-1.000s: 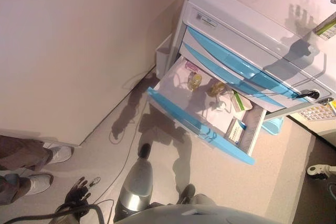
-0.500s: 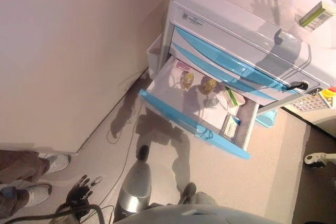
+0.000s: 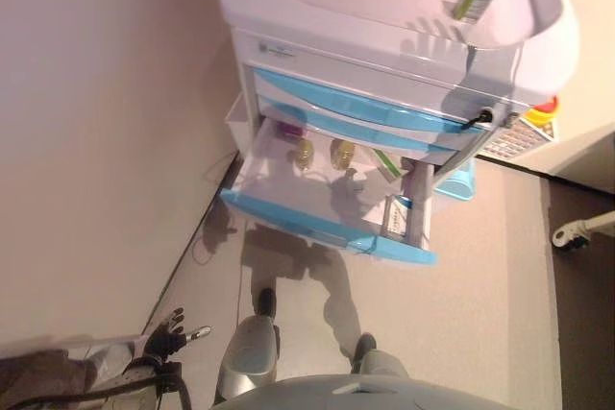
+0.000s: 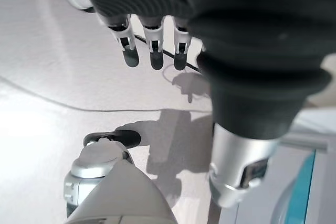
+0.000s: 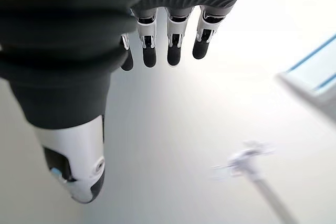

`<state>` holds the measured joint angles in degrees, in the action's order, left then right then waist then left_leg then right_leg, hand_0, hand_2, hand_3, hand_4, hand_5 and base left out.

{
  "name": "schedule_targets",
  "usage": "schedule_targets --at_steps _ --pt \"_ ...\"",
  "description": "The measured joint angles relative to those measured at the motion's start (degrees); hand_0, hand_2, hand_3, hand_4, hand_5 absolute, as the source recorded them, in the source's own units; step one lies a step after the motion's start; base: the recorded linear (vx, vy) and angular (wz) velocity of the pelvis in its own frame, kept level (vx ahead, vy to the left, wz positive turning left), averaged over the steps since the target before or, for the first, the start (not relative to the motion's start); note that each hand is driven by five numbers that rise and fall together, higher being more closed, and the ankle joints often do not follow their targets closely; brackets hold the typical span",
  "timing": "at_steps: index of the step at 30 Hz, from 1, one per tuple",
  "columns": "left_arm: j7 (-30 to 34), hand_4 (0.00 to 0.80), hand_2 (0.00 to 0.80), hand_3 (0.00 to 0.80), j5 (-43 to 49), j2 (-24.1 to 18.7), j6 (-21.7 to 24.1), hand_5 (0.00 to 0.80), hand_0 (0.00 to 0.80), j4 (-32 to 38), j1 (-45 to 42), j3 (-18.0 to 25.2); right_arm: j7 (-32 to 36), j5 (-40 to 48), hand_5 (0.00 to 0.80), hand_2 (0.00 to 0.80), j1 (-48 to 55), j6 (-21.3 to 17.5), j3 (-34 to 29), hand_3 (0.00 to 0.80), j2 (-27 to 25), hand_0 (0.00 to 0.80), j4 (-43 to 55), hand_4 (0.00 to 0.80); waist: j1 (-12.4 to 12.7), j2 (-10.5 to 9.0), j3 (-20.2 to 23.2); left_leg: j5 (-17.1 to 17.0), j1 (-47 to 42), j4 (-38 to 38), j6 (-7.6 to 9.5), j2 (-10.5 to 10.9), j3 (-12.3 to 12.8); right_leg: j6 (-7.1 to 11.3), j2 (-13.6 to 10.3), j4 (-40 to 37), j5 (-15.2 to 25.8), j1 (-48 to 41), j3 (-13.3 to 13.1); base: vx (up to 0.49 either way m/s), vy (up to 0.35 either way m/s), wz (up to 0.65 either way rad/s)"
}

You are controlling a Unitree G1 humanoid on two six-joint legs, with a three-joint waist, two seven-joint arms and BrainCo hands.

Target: Open the drawer and pick up the medicine

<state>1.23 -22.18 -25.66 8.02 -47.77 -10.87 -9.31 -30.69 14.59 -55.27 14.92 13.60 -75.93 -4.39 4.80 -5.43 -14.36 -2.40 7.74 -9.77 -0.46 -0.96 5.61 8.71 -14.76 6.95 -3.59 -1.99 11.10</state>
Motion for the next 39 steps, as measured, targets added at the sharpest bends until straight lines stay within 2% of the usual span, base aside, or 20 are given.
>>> schedule_targets --at_steps 4,8,11,13,16,20,22,29,34,39 --pt "-1.5 0.0 0.0 0.0 3.2 0.1 -0.1 0.0 0.0 0.1 -0.2 0.0 1.4 1.8 0.0 0.0 22.0 -0.9 -16.0 0.0 0.2 0.0 6.1 0.0 -2.9 0.26 0.4 0.2 0.0 0.0 -0.08 -0.5 1.5 -0.01 0.3 0.1 0.0 1.3 -1.8 -0.012 -0.004 -0.22" --pt "-2.6 0.0 0.0 0.0 6.0 0.1 -0.1 0.0 0.0 0.2 0.0 -0.3 4.4 4.4 0.0 0.0 40.8 -5.3 -29.4 0.0 3.5 0.0 12.1 0.0 -5.5 0.97 0.9 1.3 -0.1 -1.0 -0.44 -1.2 3.0 0.57 0.7 0.1 0.6 1.8 -3.7 -0.005 -0.007 -0.25" --pt "-4.1 0.0 0.0 0.0 9.1 -0.1 0.0 0.0 0.0 0.3 0.9 -1.8 7.7 7.1 0.0 0.0 51.1 -9.3 -36.3 0.0 8.3 0.0 16.2 0.0 -7.0 1.63 1.3 1.9 -0.1 -1.8 -0.57 -1.9 4.4 0.33 1.1 0.1 0.4 2.7 -5.3 -0.015 -0.013 -0.27" --pt "-4.7 0.0 0.0 0.0 11.5 -0.2 -0.1 0.0 0.0 0.3 1.2 -2.6 10.1 7.6 0.0 0.0 55.7 -10.8 -37.7 0.0 12.1 0.0 16.7 0.0 -8.3 1.67 1.4 2.4 -0.2 -2.2 -0.73 -2.3 5.0 0.31 1.3 0.1 0.4 2.8 -5.9 -0.027 -0.025 -0.18" --pt "-5.7 0.0 0.0 0.0 16.1 -1.2 -0.4 0.0 0.0 0.3 2.3 -5.0 14.1 9.1 0.0 0.0 61.6 -11.4 -38.0 0.0 15.2 0.0 16.6 0.0 -10.0 1.69 1.4 2.4 -0.1 -2.1 -0.74 -2.6 6.1 0.33 1.5 0.2 0.4 3.9 -7.1 -0.041 -0.048 -0.19" --pt "-6.0 0.0 0.0 0.0 22.0 -4.3 -2.3 0.0 0.0 1.4 4.0 -7.9 20.2 9.3 0.0 0.0 64.6 -10.8 -37.4 0.0 20.0 0.0 15.0 0.0 -12.4 1.54 1.5 2.6 -0.1 -2.1 -0.96 -3.0 7.3 0.72 1.7 0.5 0.7 4.8 -7.8 -0.044 -0.047 -0.16" --pt "-5.8 0.0 0.0 0.0 24.3 -6.4 -3.2 0.0 0.0 3.1 5.6 -9.1 23.1 9.8 0.0 0.0 66.0 -9.3 -36.8 0.0 21.1 0.0 13.6 0.0 -13.3 1.54 1.5 2.7 -0.5 -1.9 -1.08 -3.2 8.3 0.91 1.7 1.1 1.0 5.5 -8.9 -0.041 -0.039 -0.25" --pt "-3.9 0.0 0.0 0.0 27.5 -12.8 -5.7 0.0 0.0 5.7 10.8 -11.6 31.0 11.3 0.0 0.0 67.9 -4.4 -30.4 0.0 24.5 0.0 6.4 0.0 -16.0 1.46 0.4 3.2 -1.3 -2.0 -1.09 -3.9 11.2 0.74 1.7 1.0 2.3 6.7 -9.3 -0.037 -0.016 -0.24" --pt "-2.9 0.0 0.0 0.0 28.8 -14.5 -7.1 0.0 0.0 9.6 11.8 -12.1 37.8 10.6 0.0 0.0 70.8 -1.9 -26.3 0.0 26.4 0.0 0.5 0.0 -16.3 1.88 -2.2 3.2 -1.2 -2.0 -1.17 -4.0 11.3 0.63 1.7 1.0 2.6 7.9 -9.5 -0.038 -0.011 -0.16" --pt "-0.9 0.0 0.0 0.0 28.8 -19.7 -8.0 0.0 0.0 11.6 16.1 -13.6 43.8 9.5 0.0 0.0 71.4 -1.9 -19.5 0.0 26.9 0.0 -7.1 0.0 -16.3 2.4 -4.2 3.0 -1.4 -1.8 -1.37 -4.0 11.3 0.59 1.9 1.1 2.9 7.6 -9.5 0.0 0.0 0.0"
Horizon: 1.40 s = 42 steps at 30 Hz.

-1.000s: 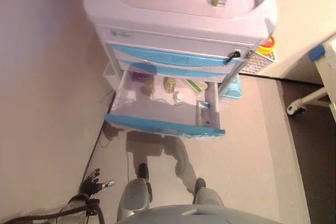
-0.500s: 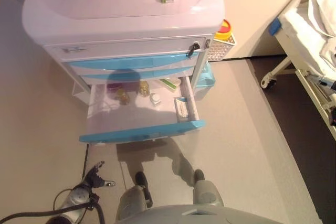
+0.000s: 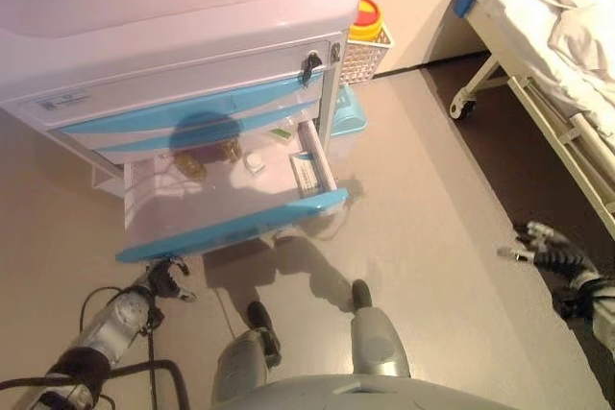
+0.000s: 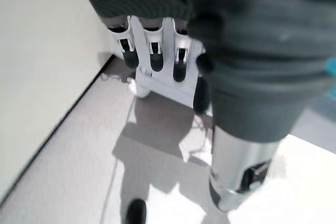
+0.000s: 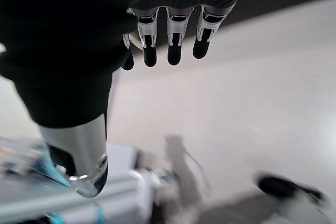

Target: Open the drawer and pick up the medicine

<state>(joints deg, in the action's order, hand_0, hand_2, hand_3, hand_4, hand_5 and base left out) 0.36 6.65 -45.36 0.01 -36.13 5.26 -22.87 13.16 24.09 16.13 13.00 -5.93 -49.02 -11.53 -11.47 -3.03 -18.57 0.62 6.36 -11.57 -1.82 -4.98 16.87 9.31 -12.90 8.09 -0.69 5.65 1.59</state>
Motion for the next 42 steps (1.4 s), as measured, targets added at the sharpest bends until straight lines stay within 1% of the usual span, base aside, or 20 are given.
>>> schedule_targets --at_steps 3,7,10,12,16,19,23,29,33,37,40,42 --pt "0.4 0.0 0.0 0.0 -0.3 -2.8 -1.1 0.0 0.0 0.0 4.5 -1.6 1.8 0.2 0.0 0.0 -0.5 0.0 3.3 0.0 0.8 0.0 -1.4 0.0 0.1 0.22 -0.3 -0.2 -0.1 0.1 0.08 0.1 -0.1 0.04 0.0 0.0 0.1 -0.2 0.1 0.0 0.0 0.0" --pt "1.3 0.0 0.0 0.0 -0.6 -5.6 -1.3 0.0 0.0 -0.4 10.0 -1.9 5.9 0.0 0.0 0.0 -1.2 0.1 7.2 0.0 1.1 0.0 -1.8 0.0 0.1 0.46 -0.5 -0.3 -0.3 0.2 0.12 0.2 -0.1 0.04 0.0 0.0 0.1 -0.3 0.1 0.0 0.0 0.0" --pt "1.3 0.0 0.0 0.0 -2.6 -6.0 -1.1 0.0 0.0 -1.7 13.2 -2.1 9.1 -0.7 0.0 0.0 -1.3 0.0 9.6 0.0 1.1 0.0 -2.5 0.0 -0.2 0.58 -0.6 -0.3 -0.9 0.5 -0.01 0.2 0.0 0.04 0.0 -0.1 0.1 -0.8 0.1 0.0 0.0 0.0" --pt "1.3 0.0 0.0 0.0 -3.3 -6.0 -1.1 0.0 0.0 -4.1 15.2 -2.1 10.4 -1.0 0.0 0.0 -1.4 -0.1 11.5 0.0 1.1 0.0 -3.2 0.0 -0.7 0.63 -0.6 -0.3 -1.2 1.0 -0.32 0.2 0.1 0.03 0.0 -0.2 0.1 -0.9 0.2 0.0 0.0 0.0" --pt "1.1 0.0 0.0 0.0 -5.2 -6.1 -0.7 0.0 0.0 -8.8 18.4 -2.1 12.3 -1.1 0.0 0.0 -1.5 -0.3 14.2 0.0 1.1 0.0 -5.3 0.0 -1.7 1.01 -1.0 -0.3 -1.3 1.0 -0.35 0.2 0.3 0.03 0.0 -0.1 0.1 -0.9 0.0 -0.006 0.015 -0.02" --pt "1.0 0.0 0.0 0.0 -7.1 -6.2 0.2 0.0 0.0 -10.6 19.9 -2.1 12.4 -1.3 0.0 0.0 -1.5 -1.1 16.1 0.0 1.1 0.0 -7.1 0.0 -1.8 1.28 -1.5 -0.3 -1.9 1.2 -0.38 0.2 0.9 0.03 0.0 -0.1 0.1 -0.8 -0.7 -0.006 0.024 -0.1" --pt "1.0 0.0 0.0 0.0 -8.6 -6.3 0.5 0.0 0.0 -13.0 20.9 -2.1 12.4 -1.8 0.0 0.0 -1.9 -2.1 17.0 0.0 1.1 0.0 -7.7 0.0 -2.7 1.57 -1.8 -0.3 -1.9 1.4 -0.4 0.1 1.1 0.03 0.1 -0.1 0.1 -0.5 -0.9 0.001 0.011 -0.03" --pt "1.1 0.0 0.0 0.0 -9.8 -6.3 1.4 0.0 0.0 -15.3 22.0 -2.1 11.8 -2.3 0.0 0.0 -3.2 -3.4 18.1 0.0 1.3 0.0 -9.0 0.0 -2.7 1.58 -1.8 -0.6 -1.8 1.9 -0.29 0.2 1.4 0.02 0.2 -0.1 0.1 -0.1 -1.1 0.0 0.003 -0.02" --pt "1.1 0.0 0.0 0.0 -10.7 -6.3 1.5 0.0 0.0 -18.0 22.4 -2.1 10.7 -2.3 0.0 0.0 -3.6 -3.6 18.1 0.0 1.7 0.0 -9.2 0.0 -2.7 1.57 -1.8 -0.6 -1.8 1.8 -0.26 0.1 1.4 0.01 0.2 -0.1 0.1 -0.1 -1.1 0.0 0.0 0.0" --pt "0.7 0.0 0.0 0.0 -11.7 -6.3 1.8 0.0 0.0 -21.7 22.9 -2.1 9.7 -2.3 0.0 0.0 -4.6 -4.6 19.0 0.0 2.2 0.0 -10.0 0.0 -2.8 1.16 -2.3 -0.4 -1.8 1.8 -0.58 0.1 1.3 0.0 0.4 0.1 0.1 0.2 -1.4 -0.031 -0.007 -0.03" --pt "-0.2 0.0 0.0 0.0 -13.4 -6.3 3.5 0.0 0.0 -23.5 23.0 -1.7 9.1 -2.3 0.0 0.0 -5.7 -5.2 19.7 0.0 2.8 0.0 -10.9 0.0 -2.6 0.85 -2.6 -0.4 -1.6 1.7 -0.65 0.0 1.3 -0.03 0.6 0.9 0.1 1.1 -2.2 -0.038 -0.012 -0.12" --pt "-0.3 0.0 0.0 0.0 -14.0 -6.3 4.5 0.0 0.0 -24.2 23.1 -1.4 8.3 -2.3 0.0 0.0 -6.0 -5.7 20.0 0.0 3.3 0.0 -11.0 0.0 -2.5 0.71 -3.2 -0.3 -1.6 1.5 -0.72 -0.1 1.3 -0.03 0.7 0.9 0.1 1.2 -2.2 -0.033 -0.022 -0.03"
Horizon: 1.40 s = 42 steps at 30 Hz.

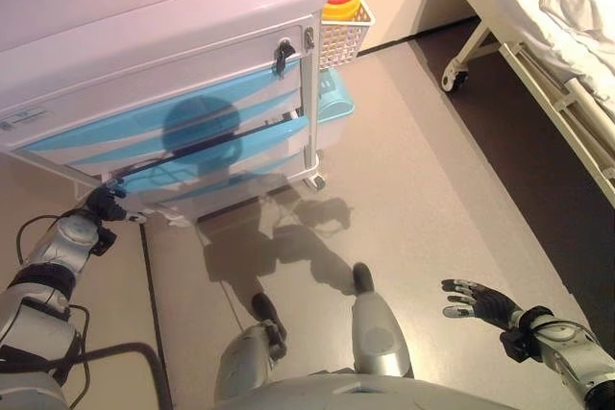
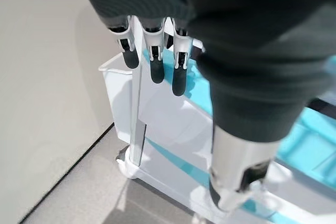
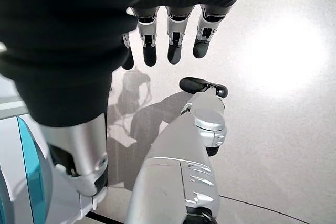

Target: Open the drawer and pick up the medicine

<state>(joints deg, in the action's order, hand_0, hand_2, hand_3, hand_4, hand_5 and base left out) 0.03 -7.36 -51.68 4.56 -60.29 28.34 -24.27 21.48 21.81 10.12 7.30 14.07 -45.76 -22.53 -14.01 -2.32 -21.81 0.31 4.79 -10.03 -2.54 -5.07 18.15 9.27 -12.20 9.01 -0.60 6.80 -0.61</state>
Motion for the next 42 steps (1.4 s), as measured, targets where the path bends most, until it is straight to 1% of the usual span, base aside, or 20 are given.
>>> schedule_targets --at_steps 4,6,9,11,13,16,19,21,24,27,31,34,37,39,42 --pt "-1.2 0.0 0.0 0.0 -0.7 0.0 1.4 0.0 0.0 -0.1 0.9 0.1 -1.3 0.0 0.0 0.0 -0.2 -1.2 0.4 0.0 1.1 0.0 -0.9 0.0 0.1 -0.31 -0.3 0.3 1.6 -1.4 -0.01 -0.3 -0.3 -0.15 0.2 0.4 0.1 1.1 0.1 -0.031 -0.022 0.01" --pt "-1.2 0.0 0.0 0.0 -2.7 0.0 2.5 0.0 0.0 -0.1 0.9 0.6 -1.6 0.0 0.0 0.0 -0.6 -1.5 0.4 0.0 2.3 0.0 -1.1 0.0 0.2 -0.96 -0.6 0.7 1.6 -2.1 -0.09 -0.6 -0.4 -0.16 0.4 0.6 0.1 0.9 0.0 0.0 0.0 0.0" --pt "0.6 0.0 0.0 0.0 -5.3 0.0 3.8 0.0 0.0 0.6 1.0 1.9 -1.8 0.0 0.0 0.0 -0.6 -2.2 0.5 0.0 3.5 0.0 -1.1 0.0 0.9 -1.47 -1.2 0.9 2.0 -2.9 -0.18 -1.0 -0.5 -0.28 0.7 0.8 0.2 1.0 0.0 0.0 0.0 0.0" --pt "3.2 0.0 0.0 0.0 -6.8 0.0 4.6 0.0 0.0 2.1 0.9 2.2 -2.3 0.0 0.0 0.0 -0.5 -2.3 0.4 0.0 3.9 0.0 -1.1 0.0 1.3 -1.45 -1.3 0.9 2.2 -3.1 -0.16 -1.1 -0.7 -0.29 0.7 0.8 0.2 1.1 0.0 -0.008 -0.001 0.02" --pt "5.1 0.0 0.0 0.0 -7.4 -0.7 4.9 0.0 0.0 5.4 0.6 2.2 -2.4 0.0 0.0 0.0 -0.5 -2.3 0.4 0.0 4.0 0.0 -0.9 0.0 1.8 -1.4 -1.4 1.0 3.3 -3.7 -0.07 -1.1 -0.9 -0.29 0.6 1.1 0.2 2.0 0.1 -0.01 0.011 0.05" --pt "8.8 0.0 0.0 0.0 -9.1 -0.9 5.9 0.0 0.0 13.3 -1.1 2.0 -2.4 0.0 0.0 0.0 -0.4 -2.4 0.3 0.0 4.4 0.0 -0.7 0.0 2.5 -1.39 -1.6 1.0 3.8 -3.9 0.01 -1.0 -1.0 -0.36 0.6 1.0 0.3 2.2 0.1 0.0 0.0 0.0" --pt "13.1 0.0 0.0 0.0 -11.2 -0.9 8.2 0.0 0.0 21.9 -1.9 1.9 -2.2 0.0 0.0 0.0 -0.3 -2.7 0.0 0.0 4.4 0.0 0.2 0.0 2.8 -1.35 -3.3 1.0 3.9 -4.1 0.02 -1.1 -1.2 -0.37 0.6 1.1 0.3 2.1 0.3 -0.005 0.008 0.03" --pt "15.3 0.0 0.0 0.0 -12.0 -0.9 8.7 0.0 0.0 26.3 -2.0 1.3 -2.2 0.0 0.0 0.0 -0.3 -2.8 -0.2 0.0 4.4 0.0 0.3 0.0 2.8 -1.22 -4.2 1.0 4.0 -4.2 0.03 -1.1 -1.5 -0.38 0.5 1.1 0.3 2.0 0.7 -0.007 0.012 0.05" --pt "18.5 0.0 0.0 0.0 -13.2 -0.9 9.0 0.0 0.0 30.6 -2.0 1.0 -2.1 0.0 0.0 0.0 -0.2 -3.1 -0.4 0.0 4.4 0.0 0.3 0.0 2.7 -1.01 -4.5 0.9 4.0 -4.1 0.18 -1.1 -1.5 -0.4 0.5 1.0 0.3 2.0 0.8 0.0 0.0 0.0" --pt "19.4 0.0 0.0 0.0 -13.4 -1.2 7.8 0.0 0.0 32.4 -1.9 0.3 -2.1 0.0 0.0 0.0 -0.2 -3.3 -0.4 0.0 4.4 0.0 0.5 0.0 2.8 -1.0 -4.5 0.8 4.0 -4.1 0.33 -1.1 -1.5 -0.4 0.5 0.9 0.3 1.8 0.8 0.0 0.0 0.0" --pt "19.3 0.0 0.0 0.0 -12.0 -3.2 5.1 0.0 0.0 32.0 -1.8 -2.6 -1.8 0.0 0.0 0.0 -0.2 -3.2 -0.4 0.0 4.4 0.0 0.7 0.0 2.7 -0.99 -4.5 0.8 3.8 -4.1 0.36 -1.0 -1.5 -0.4 0.5 0.9 0.3 1.7 0.9 0.017 0.004 0.0" --pt "18.7 0.0 0.0 0.0 -9.4 -3.4 2.4 0.0 0.0 28.9 -1.5 -3.0 -1.3 0.0 0.0 0.0 -0.2 -3.2 -0.4 0.0 4.3 0.0 0.7 0.0 2.5 -0.95 -4.5 0.8 3.4 -4.1 0.33 -1.0 -1.5 -0.4 0.5 1.0 0.3 1.3 0.9 0.012 0.003 0.0" --pt "16.5 0.0 0.0 0.0 -6.0 -3.4 0.4 0.0 0.0 22.8 0.5 -3.8 -1.2 0.0 0.0 0.0 -0.3 -3.2 -0.4 0.0 4.3 0.0 0.7 0.0 1.9 -0.93 -4.5 0.8 3.4 -4.3 0.33 -1.0 -1.5 -0.42 0.4 1.2 0.3 1.3 0.9 0.0 0.0 0.0" --pt "15.6 0.0 0.0 0.0 -5.1 -3.3 -0.2 0.0 0.0 16.4 3.3 -5.1 -1.0 0.0 0.0 0.0 -0.4 -3.2 -0.3 0.0 4.2 0.0 0.6 0.0 1.4 -0.93 -4.5 0.9 3.4 -4.6 0.29 -1.0 -1.5 -0.42 0.4 1.5 0.3 1.4 0.8 0.0 0.0 0.0" --pt "14.7 0.0 0.0 0.0 -3.7 -3.3 -0.9 0.0 0.0 9.5 7.3 -5.2 -1.0 0.0 0.0 0.0 -0.4 -3.2 -0.2 0.0 4.1 0.0 0.4 0.0 0.9 -0.92 -4.5 1.0 3.5 -4.8 0.1 -1.0 -1.3 -0.42 0.4 2.1 0.3 1.8 0.3 0.022 0.013 -0.03"
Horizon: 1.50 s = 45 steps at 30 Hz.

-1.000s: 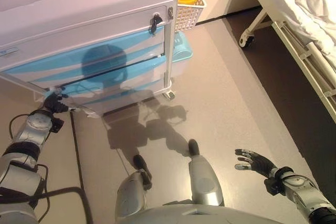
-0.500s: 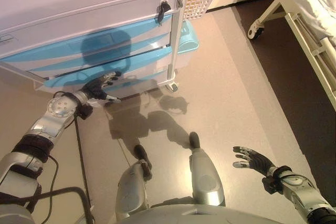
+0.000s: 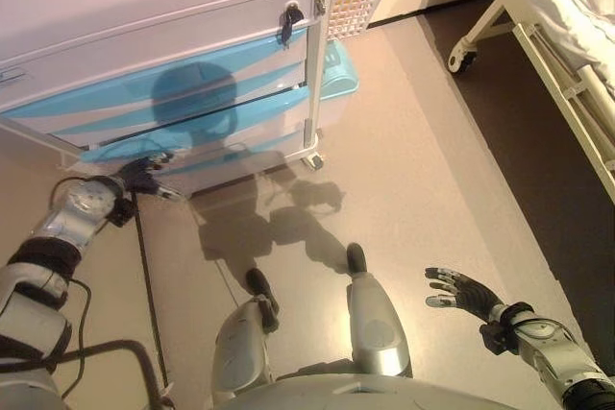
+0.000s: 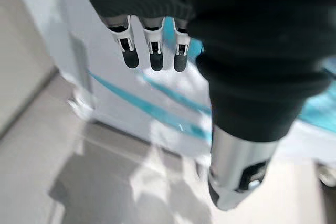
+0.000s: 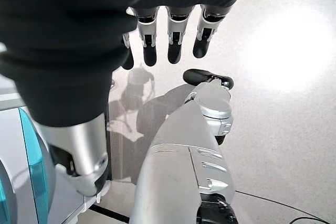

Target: Open the drawer and pick up the medicine

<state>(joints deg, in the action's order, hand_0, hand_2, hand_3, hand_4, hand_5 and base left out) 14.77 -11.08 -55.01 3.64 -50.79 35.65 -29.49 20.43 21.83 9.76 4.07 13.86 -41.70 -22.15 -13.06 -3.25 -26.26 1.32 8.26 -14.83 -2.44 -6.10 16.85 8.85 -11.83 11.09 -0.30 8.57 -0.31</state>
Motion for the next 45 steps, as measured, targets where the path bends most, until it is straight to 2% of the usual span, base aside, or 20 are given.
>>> schedule_targets --at_steps 5,15,25,31,37,39,40,45 --pt "-0.7 0.0 0.0 0.0 1.3 0.0 -0.1 0.0 0.0 -7.2 5.2 -2.2 -0.5 0.1 0.0 0.0 -0.7 0.0 1.6 0.0 -0.3 0.0 -0.5 0.0 -1.1 0.15 0.1 1.3 1.2 -2.5 0.2 -0.7 -0.2 -0.32 0.4 0.4 -0.2 0.3 -0.5 0.019 0.016 -0.04" --pt "-4.6 0.0 0.0 0.0 0.9 0.5 0.0 0.0 0.0 -17.6 13.5 -2.3 -2.8 1.7 0.0 0.0 -1.6 -0.6 5.0 0.0 -0.3 0.0 -2.2 0.0 -2.4 0.18 0.0 2.2 4.9 -6.2 0.72 -1.7 -0.6 -0.33 0.6 2.2 -0.2 3.3 -0.8 -0.005 -0.006 0.0" --pt "-6.1 0.0 0.0 0.0 -0.3 1.5 0.3 0.0 0.0 -20.5 15.7 -2.3 -5.2 1.8 0.0 0.0 -1.8 -3.0 6.5 0.0 1.3 0.0 -3.8 0.0 -2.6 -0.1 0.0 2.9 8.7 -9.3 1.0 -2.0 -1.7 -0.33 0.8 3.9 -0.2 6.1 -0.7 -0.019 -0.033 0.02" --pt "-6.3 0.0 0.0 0.0 -3.0 1.8 0.3 0.0 0.0 -20.4 16.4 -2.2 -6.2 1.8 0.0 0.0 -1.9 -3.3 7.4 0.0 3.8 0.0 -4.0 0.0 -2.3 -0.94 -0.2 3.2 9.5 -10.1 1.38 -1.9 -2.3 -0.32 0.7 4.1 -0.2 6.0 -0.3 -0.016 -0.028 0.04" --pt "-0.6 0.0 0.0 0.0 -10.9 3.7 0.4 0.0 0.0 -18.5 15.5 -1.8 -6.3 1.7 0.0 0.0 -1.9 -3.5 7.3 0.0 4.8 0.0 -4.0 0.0 -1.2 -0.98 -0.2 3.2 9.5 -10.0 1.37 -1.9 -2.4 -0.32 0.7 4.0 -0.2 5.9 -0.1 -0.014 -0.01 0.0" --pt "3.8 0.0 0.0 0.0 -16.0 4.0 0.4 0.0 0.0 -12.0 11.0 1.1 -6.2 1.2 0.0 0.0 -1.8 -3.5 7.2 0.0 5.0 0.0 -3.9 0.0 -1.1 -0.98 -0.2 2.9 9.4 -9.8 1.74 -1.7 -2.5 -0.07 0.7 4.0 0.0 5.9 0.1 -0.084 -0.047 0.03" --pt "6.0 0.0 0.0 0.0 -17.8 4.5 0.3 0.0 0.0 -9.3 9.2 1.5 -6.2 0.9 0.0 0.0 -1.8 -3.5 7.2 0.0 5.0 0.0 -3.9 0.0 -1.0 -0.98 -0.2 3.1 9.4 -9.7 1.32 -1.8 -2.6 -0.3 0.7 3.9 -0.2 5.8 0.2 -0.004 -0.012 0.05" --pt "14.6 0.0 0.0 0.0 -22.8 8.1 -1.6 0.0 0.0 -0.3 -1.7 5.1 -6.0 -1.2 0.0 0.0 -1.7 -2.4 6.3 0.0 5.2 0.0 -3.5 0.0 0.2 -0.95 -0.3 2.7 7.6 -8.1 1.0 -1.3 -3.1 -0.3 0.6 2.7 -0.2 4.0 0.8 0.005 -0.004 0.04"
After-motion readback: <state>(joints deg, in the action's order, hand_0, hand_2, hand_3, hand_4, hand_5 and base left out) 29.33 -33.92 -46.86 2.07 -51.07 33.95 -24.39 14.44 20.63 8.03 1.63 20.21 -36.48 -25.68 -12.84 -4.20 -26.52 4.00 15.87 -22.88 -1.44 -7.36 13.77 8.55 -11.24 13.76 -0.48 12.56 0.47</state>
